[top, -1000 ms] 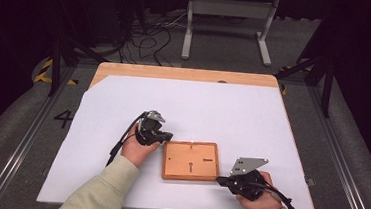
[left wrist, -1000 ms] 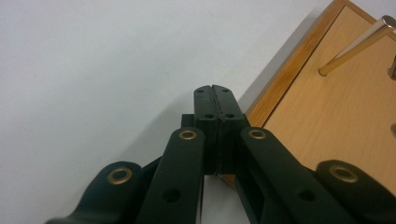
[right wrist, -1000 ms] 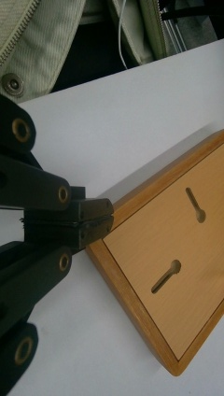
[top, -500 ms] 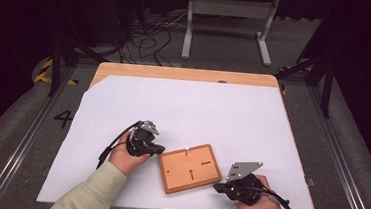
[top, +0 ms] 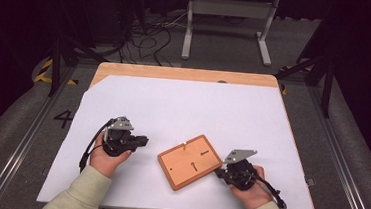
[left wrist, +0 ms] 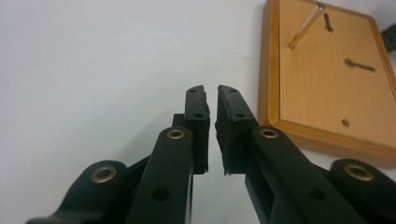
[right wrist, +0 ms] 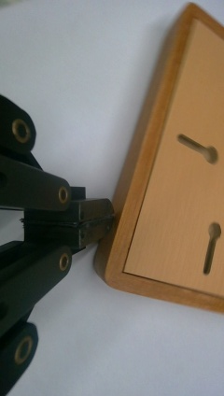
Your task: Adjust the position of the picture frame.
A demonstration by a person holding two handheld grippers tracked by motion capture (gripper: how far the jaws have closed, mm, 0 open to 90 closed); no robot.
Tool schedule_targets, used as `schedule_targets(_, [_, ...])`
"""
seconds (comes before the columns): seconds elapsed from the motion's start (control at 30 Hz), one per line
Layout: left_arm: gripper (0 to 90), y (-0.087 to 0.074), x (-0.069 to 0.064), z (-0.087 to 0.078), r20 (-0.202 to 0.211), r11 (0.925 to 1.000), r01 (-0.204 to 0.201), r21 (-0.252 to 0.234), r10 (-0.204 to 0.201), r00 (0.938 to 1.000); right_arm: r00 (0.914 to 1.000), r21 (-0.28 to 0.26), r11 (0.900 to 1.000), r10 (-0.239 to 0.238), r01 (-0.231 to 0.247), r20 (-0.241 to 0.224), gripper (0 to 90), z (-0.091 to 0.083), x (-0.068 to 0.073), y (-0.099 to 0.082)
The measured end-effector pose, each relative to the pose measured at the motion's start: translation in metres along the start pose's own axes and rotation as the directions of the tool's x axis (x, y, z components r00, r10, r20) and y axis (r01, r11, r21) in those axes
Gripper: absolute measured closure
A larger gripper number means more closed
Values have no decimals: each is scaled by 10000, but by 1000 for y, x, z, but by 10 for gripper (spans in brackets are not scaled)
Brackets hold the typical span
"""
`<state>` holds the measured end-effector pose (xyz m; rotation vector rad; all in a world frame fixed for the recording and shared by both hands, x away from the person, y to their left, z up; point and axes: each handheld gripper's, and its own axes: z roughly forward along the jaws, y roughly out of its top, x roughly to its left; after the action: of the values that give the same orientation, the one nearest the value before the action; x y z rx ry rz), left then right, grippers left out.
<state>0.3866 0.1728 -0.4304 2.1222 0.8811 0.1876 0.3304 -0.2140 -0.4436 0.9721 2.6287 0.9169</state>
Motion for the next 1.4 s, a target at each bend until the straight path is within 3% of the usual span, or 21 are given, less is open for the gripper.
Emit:
schedule_targets(0.07, [836, -4, 2, -1, -35, 9999, 132, 70, -131, 9999, 9993, -69, 9993, 368, -368, 72, 900, 6, -11, 7])
schedule_targets(0.23, [837, -8, 0, -6, -89, 9999, 147, 67, -147, 9999, 9976, -98, 9980, 622, -619, 290, 900, 20, -26, 27])
schedule_targets(0.5, [856, -15, -2, -2, 49, 9991, 170, 385, -172, 9998, 9931, 121, 9944, 1039, -1047, 552, 900, 53, -56, 76])
schedule_targets(0.7, [868, -14, -6, 6, 304, 9980, 27, 638, -46, 9995, 9925, 42, 9974, 714, -722, 992, 900, 72, -64, 101])
schedule_targets(0.8, [884, -13, -8, 8, 401, 9976, -30, 693, 2, 9992, 9910, -127, 9975, 706, -696, 1133, 900, 68, -64, 100])
schedule_targets(0.83, [887, -13, -10, 11, 455, 9969, -59, 785, 24, 9990, 9869, -609, 9942, 956, -883, 1303, 900, 54, -65, 93])
schedule_targets(0.9, [888, -13, -12, 17, 538, 9952, -135, 967, 83, 9985, 9859, -753, 9927, 1036, -943, 1312, 900, 48, -66, 90])
schedule_targets(1.0, [891, -12, -17, 25, 655, 9917, -324, 1241, 244, 9976, 9822, -1438, 9821, 1400, -1216, 1249, 900, 20, -68, 68])
schedule_targets(1.03, [891, -12, -19, 27, 697, 9907, -360, 1314, 270, 9972, 9822, -1438, 9821, 1400, -1216, 1249, 900, 20, -68, 68])
schedule_targets(1.13, [898, -10, -25, 35, 925, 9867, -586, 1516, 449, 9947, 9805, -1907, 9718, 1618, -1388, 1111, 900, 2, -65, 45])
schedule_targets(1.17, [898, -10, -25, 36, 1255, 9877, -461, 1494, 273, 9917, 9799, -1937, 9706, 1662, -1429, 1099, 900, -3, -64, 38])
schedule_targets(1.2, [898, -11, -24, 41, 1922, 9890, -475, 1398, 199, 9812, 9798, -1981, 9696, 1676, -1438, 1087, 900, -7, -63, 32])
schedule_targets(1.23, [898, -10, -27, 44, 2127, 9898, -445, 1356, 148, 9770, 9788, -1999, 9680, 1754, -1519, 1055, 900, -12, -63, 26])
schedule_targets(1.4, [898, 2, -51, 61, 2378, 9861, -976, 1342, 635, 9692, 9731, -2052, 9655, 1893, -1602, 1310, 900, -30, -67, 8])
